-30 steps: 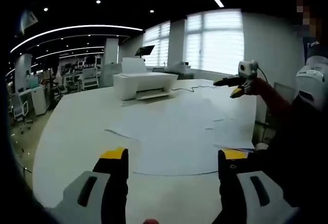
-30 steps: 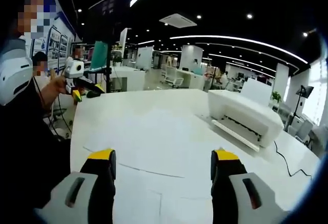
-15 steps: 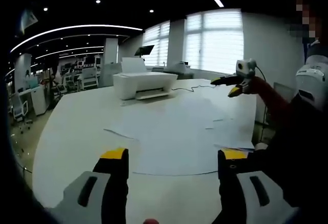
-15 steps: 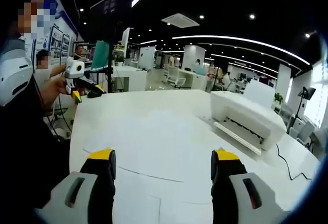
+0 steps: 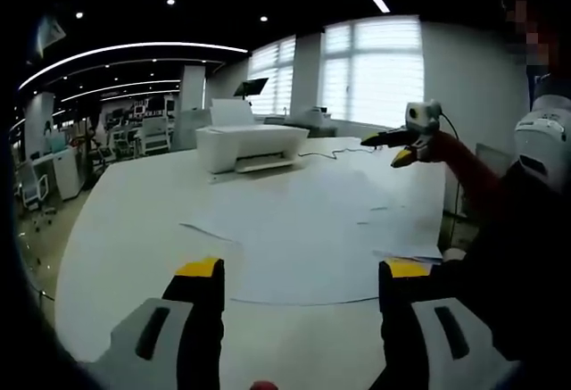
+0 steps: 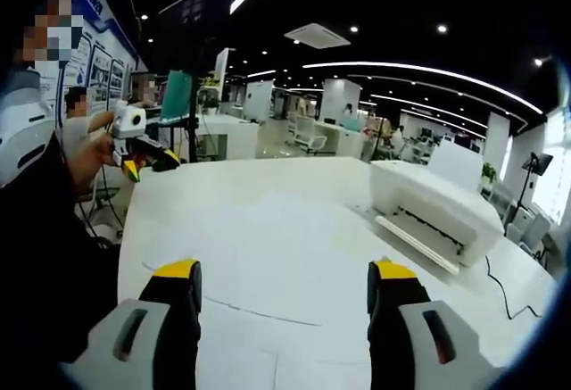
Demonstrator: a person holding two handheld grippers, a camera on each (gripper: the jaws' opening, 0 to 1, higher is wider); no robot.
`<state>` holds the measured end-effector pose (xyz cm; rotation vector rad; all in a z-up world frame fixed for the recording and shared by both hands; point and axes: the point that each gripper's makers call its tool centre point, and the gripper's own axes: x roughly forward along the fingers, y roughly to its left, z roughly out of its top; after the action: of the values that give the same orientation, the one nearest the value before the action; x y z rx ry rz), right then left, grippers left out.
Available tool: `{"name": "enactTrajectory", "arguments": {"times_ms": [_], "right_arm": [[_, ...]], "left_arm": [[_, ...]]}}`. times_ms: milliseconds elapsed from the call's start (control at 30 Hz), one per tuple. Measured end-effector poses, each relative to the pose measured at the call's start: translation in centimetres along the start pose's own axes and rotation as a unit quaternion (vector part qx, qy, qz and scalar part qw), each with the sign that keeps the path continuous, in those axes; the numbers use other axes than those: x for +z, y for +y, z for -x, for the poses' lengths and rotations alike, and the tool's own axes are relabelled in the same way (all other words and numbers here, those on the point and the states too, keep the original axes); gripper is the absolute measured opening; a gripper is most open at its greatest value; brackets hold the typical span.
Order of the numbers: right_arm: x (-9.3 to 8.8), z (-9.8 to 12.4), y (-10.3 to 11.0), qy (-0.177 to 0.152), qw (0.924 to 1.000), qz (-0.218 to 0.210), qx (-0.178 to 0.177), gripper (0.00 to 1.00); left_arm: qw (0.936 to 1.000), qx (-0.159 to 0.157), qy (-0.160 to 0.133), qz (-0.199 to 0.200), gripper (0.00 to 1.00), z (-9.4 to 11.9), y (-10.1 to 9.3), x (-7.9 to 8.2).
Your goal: Organize the stack of printing papers by aligning and flattening the scattered papers on the table
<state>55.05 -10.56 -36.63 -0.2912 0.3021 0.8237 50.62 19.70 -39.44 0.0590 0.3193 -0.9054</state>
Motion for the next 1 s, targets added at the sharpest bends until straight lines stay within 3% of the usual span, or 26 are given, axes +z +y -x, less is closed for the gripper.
{"name": "enactTrajectory", "arguments": {"times_ms": [300,1000], "right_arm": [[-0.4,-1.3,0.1,0.001,0.9999,-0.006,0.011,0.72],[-3.3,-3.0,-0.3,0.02,0.9992,-0.033,0.008,0.71]], "left_arm": [[1.0,0.002,0.001,0.005,0.74,0.1,0.1,-0.4],[1.0,0.001,0.006,0.007,0.74,0.0,0.0,-0.8]]}}
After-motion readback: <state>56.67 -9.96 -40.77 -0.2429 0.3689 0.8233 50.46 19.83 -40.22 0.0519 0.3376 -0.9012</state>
